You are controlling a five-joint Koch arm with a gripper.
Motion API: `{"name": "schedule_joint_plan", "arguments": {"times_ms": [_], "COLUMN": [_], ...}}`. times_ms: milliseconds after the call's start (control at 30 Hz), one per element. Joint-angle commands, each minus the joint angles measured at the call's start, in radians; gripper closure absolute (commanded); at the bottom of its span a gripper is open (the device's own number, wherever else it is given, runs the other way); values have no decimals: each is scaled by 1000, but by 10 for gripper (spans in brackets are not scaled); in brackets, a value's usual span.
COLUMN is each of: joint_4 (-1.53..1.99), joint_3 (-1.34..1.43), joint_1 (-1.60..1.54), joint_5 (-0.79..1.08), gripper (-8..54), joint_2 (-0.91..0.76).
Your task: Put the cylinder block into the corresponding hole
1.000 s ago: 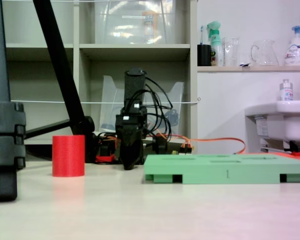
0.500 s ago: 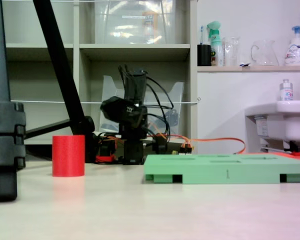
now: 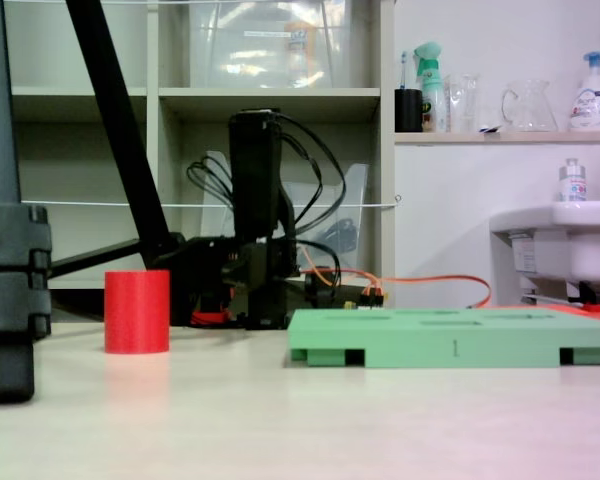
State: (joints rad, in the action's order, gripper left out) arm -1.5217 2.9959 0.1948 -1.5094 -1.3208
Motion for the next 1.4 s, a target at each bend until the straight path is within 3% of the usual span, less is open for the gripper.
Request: {"name": "schedule_joint_plan", "arguments": {"times_ms": [0,367,833,933,1000,1033,1167,1267,1367], "joint_4": [-160,-209,-160,-155,-153,-153,-146,-112,110], "joint_3": [-18,-305,-525,-548,-548,-548,-502,-408,-373], "joint_1": [35,124,184,196,204,207,199,158,46], "joint_5": [-25,-48,-97,-100,-100,-98,-98,-100,-100], "gripper": [-68,-66,-48,20,145,171,178,272,288], "joint_2": [38,301,431,448,443,430,364,190,-84]}}
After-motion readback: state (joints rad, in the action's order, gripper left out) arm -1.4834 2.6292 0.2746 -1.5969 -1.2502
